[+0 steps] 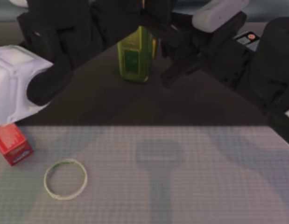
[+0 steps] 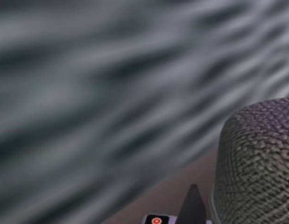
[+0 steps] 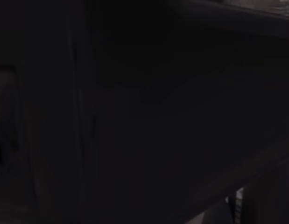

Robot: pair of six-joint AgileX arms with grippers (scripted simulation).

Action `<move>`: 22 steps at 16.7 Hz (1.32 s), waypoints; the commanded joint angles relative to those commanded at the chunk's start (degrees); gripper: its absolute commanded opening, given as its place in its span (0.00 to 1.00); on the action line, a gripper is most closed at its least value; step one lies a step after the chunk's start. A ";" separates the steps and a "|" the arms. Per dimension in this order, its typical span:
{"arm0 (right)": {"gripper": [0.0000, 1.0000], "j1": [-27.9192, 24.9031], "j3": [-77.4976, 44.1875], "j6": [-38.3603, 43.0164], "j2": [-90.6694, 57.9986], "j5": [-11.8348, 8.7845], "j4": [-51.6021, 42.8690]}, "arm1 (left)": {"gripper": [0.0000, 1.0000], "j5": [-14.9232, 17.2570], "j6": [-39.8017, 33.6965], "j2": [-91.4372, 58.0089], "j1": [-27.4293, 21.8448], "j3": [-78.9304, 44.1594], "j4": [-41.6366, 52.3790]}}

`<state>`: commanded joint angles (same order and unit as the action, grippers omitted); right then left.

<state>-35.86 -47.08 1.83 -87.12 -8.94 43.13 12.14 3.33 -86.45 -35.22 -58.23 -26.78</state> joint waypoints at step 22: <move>1.00 0.00 0.00 0.00 0.00 0.00 0.00 | 0.00 0.00 0.00 0.00 0.00 0.00 0.00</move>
<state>-35.86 -47.08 1.83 -87.12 -8.94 43.13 12.14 3.33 -86.45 -35.22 -58.23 -26.78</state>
